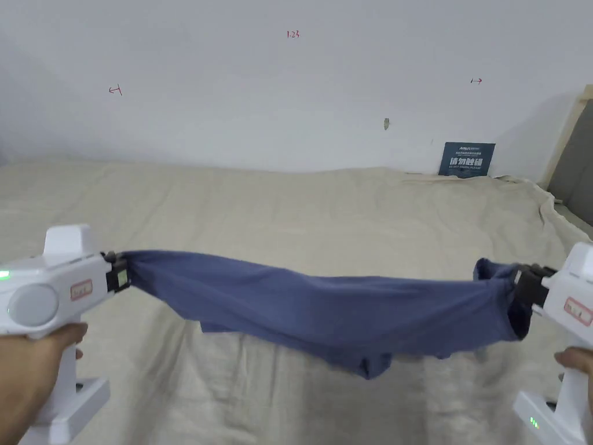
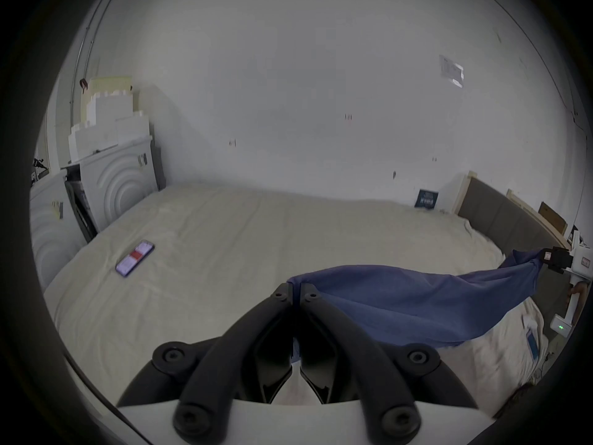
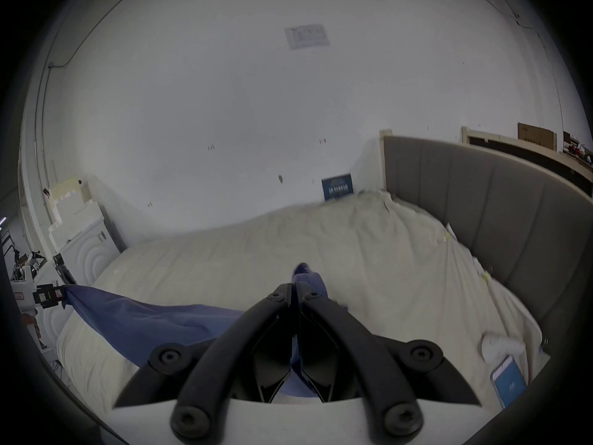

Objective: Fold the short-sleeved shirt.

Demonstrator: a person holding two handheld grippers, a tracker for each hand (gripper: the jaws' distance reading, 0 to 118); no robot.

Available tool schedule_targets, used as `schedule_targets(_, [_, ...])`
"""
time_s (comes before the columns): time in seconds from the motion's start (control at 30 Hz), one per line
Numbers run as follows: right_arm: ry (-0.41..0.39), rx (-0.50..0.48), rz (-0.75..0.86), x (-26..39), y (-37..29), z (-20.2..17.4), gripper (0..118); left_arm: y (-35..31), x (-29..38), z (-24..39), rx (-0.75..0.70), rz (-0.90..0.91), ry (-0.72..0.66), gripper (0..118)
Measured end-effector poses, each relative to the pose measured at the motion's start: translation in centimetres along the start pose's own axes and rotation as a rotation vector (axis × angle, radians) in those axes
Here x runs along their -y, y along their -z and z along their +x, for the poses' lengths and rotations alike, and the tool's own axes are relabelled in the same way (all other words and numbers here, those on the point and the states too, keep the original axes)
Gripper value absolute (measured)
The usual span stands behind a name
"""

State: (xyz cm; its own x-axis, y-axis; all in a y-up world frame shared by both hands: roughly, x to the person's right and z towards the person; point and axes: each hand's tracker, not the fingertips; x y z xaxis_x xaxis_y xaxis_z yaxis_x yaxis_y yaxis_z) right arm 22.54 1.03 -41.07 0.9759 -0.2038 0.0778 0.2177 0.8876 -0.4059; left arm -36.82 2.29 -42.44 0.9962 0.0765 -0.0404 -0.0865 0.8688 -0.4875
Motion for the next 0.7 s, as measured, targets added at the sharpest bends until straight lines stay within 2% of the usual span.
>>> schedule_targets(0.4, [0.034, 0.039, -0.162, 12.8, -7.0, 2.0, 0, -4.7, 14.7, -1.2, -0.011, -0.222, -0.019, 0])
schedule_targets(0.7, [0.085, 0.07, -0.209, 16.8, -11.3, 2.8, 0, -8.0, 19.2, -3.5, -0.036, -0.279, -0.041, 0])
